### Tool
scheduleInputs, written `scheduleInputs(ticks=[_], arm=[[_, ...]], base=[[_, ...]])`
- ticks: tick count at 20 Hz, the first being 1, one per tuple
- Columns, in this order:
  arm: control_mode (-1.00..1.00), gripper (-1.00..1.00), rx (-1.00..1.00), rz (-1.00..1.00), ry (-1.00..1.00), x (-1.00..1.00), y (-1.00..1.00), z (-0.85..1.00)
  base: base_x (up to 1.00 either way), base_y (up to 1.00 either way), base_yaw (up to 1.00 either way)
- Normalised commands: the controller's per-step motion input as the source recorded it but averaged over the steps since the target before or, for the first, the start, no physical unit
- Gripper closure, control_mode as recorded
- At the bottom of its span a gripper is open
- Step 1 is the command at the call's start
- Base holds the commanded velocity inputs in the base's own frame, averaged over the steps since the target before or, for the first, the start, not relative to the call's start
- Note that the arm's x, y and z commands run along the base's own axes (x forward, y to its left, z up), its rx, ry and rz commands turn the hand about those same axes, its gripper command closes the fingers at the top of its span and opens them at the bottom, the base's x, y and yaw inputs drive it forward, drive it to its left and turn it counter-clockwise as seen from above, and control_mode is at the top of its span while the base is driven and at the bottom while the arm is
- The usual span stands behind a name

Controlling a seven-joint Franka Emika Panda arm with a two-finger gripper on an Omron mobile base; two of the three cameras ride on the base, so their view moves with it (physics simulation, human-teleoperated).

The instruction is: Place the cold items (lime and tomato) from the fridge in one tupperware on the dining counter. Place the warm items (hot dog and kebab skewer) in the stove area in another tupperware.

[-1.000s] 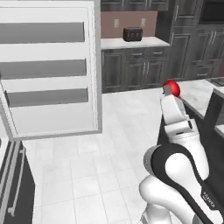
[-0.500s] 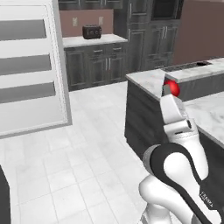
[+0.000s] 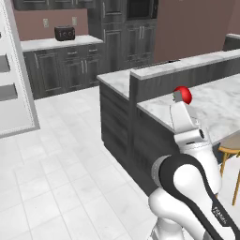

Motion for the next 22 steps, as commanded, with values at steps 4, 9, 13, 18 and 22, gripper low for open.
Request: scheduleInputs(ticks=[4,9,13,18,22], arm=[[1.00,1.00,0.00,0.00,0.00,0.00,0.00,0.00],[1.00,1.00,0.00,0.00,0.00,0.00,0.00,0.00],[1.00,1.00,0.00,0.00,0.00,0.00,0.00,0.00],[1.00,1.00,0.00,0.00,0.00,0.00,0.00,0.00],[1.00,1.00,0.00,0.00,0.00,0.00,0.00,0.00]], base=[[-0.18,-1.00,-0.20],[-0.45,-1.00,-0.16],[-0.14,-0.99,-0.15],[0.07,-1.00,-0.07],[0.32,-0.99,0.00]])
